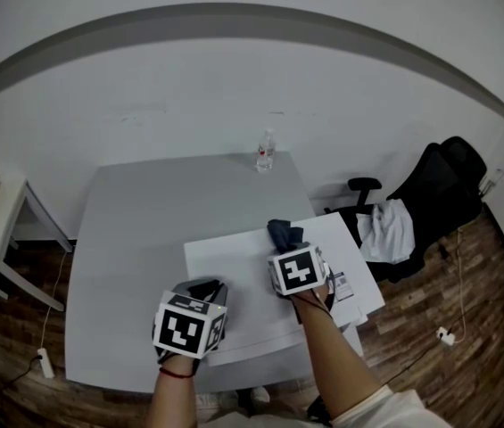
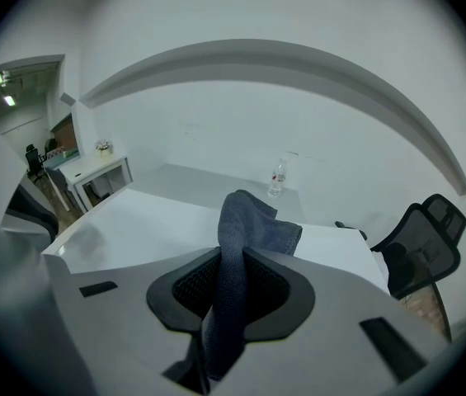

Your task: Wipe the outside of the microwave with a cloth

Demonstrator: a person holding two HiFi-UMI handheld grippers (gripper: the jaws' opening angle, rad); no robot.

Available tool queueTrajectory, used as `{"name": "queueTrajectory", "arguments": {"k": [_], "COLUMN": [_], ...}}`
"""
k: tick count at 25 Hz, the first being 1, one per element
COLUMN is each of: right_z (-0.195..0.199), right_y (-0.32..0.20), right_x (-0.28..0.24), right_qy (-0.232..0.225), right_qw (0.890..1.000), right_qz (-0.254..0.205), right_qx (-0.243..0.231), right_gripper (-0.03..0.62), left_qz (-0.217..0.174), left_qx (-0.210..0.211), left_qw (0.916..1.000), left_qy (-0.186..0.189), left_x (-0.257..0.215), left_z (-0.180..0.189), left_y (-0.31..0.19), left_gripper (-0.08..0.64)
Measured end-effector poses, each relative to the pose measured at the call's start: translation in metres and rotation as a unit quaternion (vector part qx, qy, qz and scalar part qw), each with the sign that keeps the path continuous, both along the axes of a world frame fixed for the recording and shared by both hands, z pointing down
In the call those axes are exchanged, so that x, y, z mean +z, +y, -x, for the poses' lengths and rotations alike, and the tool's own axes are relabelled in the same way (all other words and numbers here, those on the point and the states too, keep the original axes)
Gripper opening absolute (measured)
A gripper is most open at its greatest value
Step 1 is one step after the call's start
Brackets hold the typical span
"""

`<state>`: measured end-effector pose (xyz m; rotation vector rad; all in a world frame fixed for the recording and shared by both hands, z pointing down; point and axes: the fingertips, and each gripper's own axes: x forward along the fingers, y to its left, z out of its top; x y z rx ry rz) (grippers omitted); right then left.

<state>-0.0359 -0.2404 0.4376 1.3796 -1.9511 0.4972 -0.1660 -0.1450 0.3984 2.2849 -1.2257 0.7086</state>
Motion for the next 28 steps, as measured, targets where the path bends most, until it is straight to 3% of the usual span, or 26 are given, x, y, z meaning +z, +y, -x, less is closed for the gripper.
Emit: {"name": "queueTrajectory", "arguments": {"k": [13, 17, 28], "right_z": [0.068, 0.09, 0.148], "right_y": [0.015, 0.015, 0.035], "right_x": [0.0, -0.012, -0.013], "right_qy": [0.013, 0.022, 0.008], "right_qw": [0.999, 0.997, 0.991], "right_qz": [0.004, -0.022, -0.023], "right_qx": [-0.051, -0.076, -0.134], "right_gripper": [0.08, 0.08, 0.08], "left_qz": [-0.002, 0.002, 0.009], "left_qx": [-0.05, -0.059, -0.08], "left_qw": [0.9988, 0.9982, 0.9968], "left_qy": [0.004, 0.005, 0.0], "left_x": [-0.002, 0.001, 0.007], "left_z": [0.046, 0.057, 0.077], "left_y": [-0.001, 0.003, 0.016], "left_gripper": [0.037, 0.037, 0.032]}}
